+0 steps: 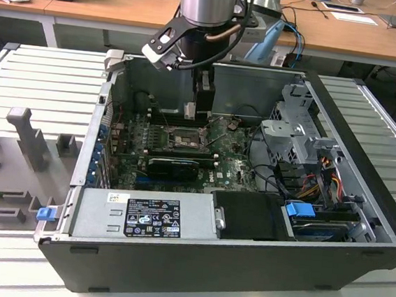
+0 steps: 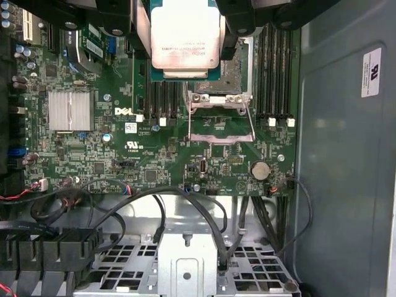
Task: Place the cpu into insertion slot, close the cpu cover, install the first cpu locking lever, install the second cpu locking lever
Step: 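Place the cpu into insertion slot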
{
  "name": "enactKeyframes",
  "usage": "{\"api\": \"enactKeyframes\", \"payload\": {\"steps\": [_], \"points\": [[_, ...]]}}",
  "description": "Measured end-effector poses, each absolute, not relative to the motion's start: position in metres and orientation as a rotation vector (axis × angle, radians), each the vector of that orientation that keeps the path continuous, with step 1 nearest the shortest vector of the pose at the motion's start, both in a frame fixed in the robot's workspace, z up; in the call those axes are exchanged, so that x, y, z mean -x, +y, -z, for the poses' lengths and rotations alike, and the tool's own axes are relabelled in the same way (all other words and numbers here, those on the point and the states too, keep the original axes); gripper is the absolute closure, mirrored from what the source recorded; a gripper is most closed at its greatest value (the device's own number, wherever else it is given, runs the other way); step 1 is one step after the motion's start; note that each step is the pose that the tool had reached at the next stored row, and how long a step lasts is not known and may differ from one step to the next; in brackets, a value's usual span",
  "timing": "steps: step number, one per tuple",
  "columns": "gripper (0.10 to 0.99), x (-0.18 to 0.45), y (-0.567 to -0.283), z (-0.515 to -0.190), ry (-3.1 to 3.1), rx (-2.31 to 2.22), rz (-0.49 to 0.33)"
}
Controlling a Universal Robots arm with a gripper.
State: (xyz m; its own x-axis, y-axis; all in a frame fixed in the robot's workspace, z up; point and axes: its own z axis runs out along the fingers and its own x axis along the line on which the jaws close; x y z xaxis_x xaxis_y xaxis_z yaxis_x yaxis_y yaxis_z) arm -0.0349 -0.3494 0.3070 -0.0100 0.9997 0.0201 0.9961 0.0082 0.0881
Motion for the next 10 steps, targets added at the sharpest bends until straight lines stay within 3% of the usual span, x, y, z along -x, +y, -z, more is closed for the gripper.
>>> {"api": "enactKeyframes", "payload": {"steps": [10], "points": [[0.557, 0.0349, -0.3487, -0.2973, 2.197, -2.178, -0.123]]}}
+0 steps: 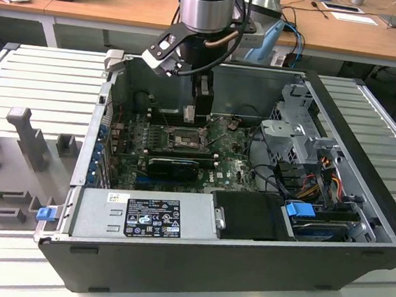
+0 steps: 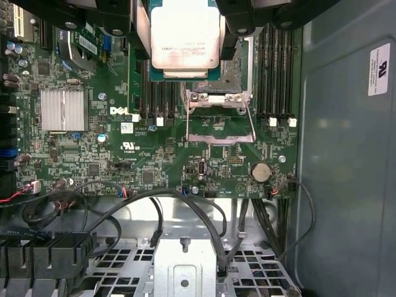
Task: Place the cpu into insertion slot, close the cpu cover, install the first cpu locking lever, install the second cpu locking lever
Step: 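Place the cpu into insertion slot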
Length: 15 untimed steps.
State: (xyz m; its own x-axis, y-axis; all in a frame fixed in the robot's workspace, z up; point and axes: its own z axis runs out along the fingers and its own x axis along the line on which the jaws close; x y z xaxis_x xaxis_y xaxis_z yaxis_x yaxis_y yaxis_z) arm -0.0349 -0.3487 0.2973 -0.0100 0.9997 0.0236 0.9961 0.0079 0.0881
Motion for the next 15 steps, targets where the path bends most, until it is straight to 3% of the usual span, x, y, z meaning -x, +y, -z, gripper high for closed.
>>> {"api": "enactKeyframes", "payload": {"steps": [15], "points": [[0.557, 0.036, -0.348, -0.284, 2.198, -2.178, -0.123]]}}
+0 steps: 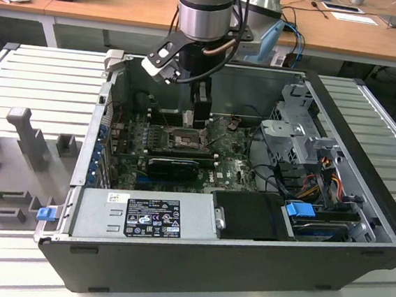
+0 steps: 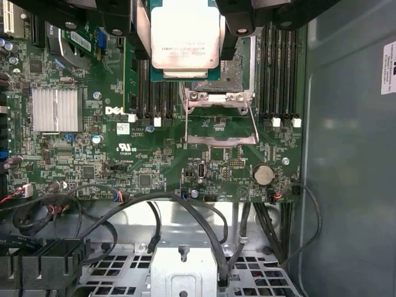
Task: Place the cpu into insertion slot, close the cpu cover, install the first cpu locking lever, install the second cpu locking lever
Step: 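Place the cpu into insertion slot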
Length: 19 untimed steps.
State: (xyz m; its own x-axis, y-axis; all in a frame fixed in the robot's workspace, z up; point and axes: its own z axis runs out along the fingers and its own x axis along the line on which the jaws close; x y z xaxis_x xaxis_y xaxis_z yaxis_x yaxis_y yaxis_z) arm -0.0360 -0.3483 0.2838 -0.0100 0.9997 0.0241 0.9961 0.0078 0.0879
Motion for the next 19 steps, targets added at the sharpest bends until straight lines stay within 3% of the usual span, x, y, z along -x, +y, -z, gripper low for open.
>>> {"api": "enactKeyframes", "payload": {"steps": [19], "points": [[0.557, 0.039, -0.341, -0.250, 2.144, -2.229, -0.122]]}}
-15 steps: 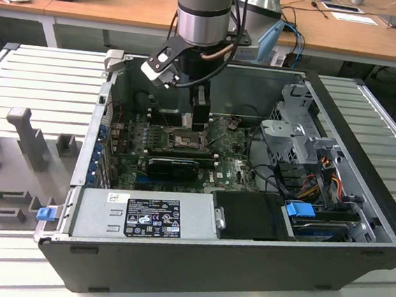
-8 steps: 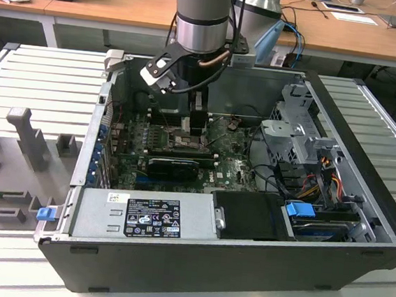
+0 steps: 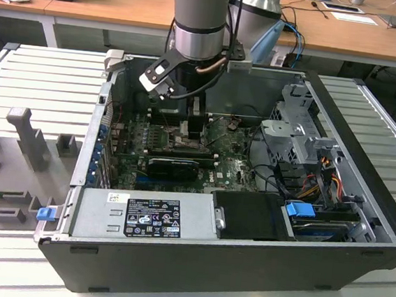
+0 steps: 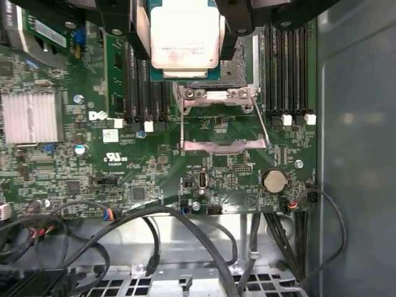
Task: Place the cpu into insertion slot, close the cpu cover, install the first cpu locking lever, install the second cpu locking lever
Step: 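Place the cpu into insertion slot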
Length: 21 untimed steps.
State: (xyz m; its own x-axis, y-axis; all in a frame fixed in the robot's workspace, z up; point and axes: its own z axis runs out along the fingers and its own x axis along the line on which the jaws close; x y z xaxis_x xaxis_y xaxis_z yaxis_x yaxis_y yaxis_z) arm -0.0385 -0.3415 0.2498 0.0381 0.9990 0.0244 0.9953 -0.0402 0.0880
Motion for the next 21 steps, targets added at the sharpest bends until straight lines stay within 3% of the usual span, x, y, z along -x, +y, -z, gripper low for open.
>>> {"api": "enactKeyframes", "payload": {"steps": [21], "points": [[0.557, 0.045, -0.325, -0.215, 2.180, -2.202, -0.130]]}}
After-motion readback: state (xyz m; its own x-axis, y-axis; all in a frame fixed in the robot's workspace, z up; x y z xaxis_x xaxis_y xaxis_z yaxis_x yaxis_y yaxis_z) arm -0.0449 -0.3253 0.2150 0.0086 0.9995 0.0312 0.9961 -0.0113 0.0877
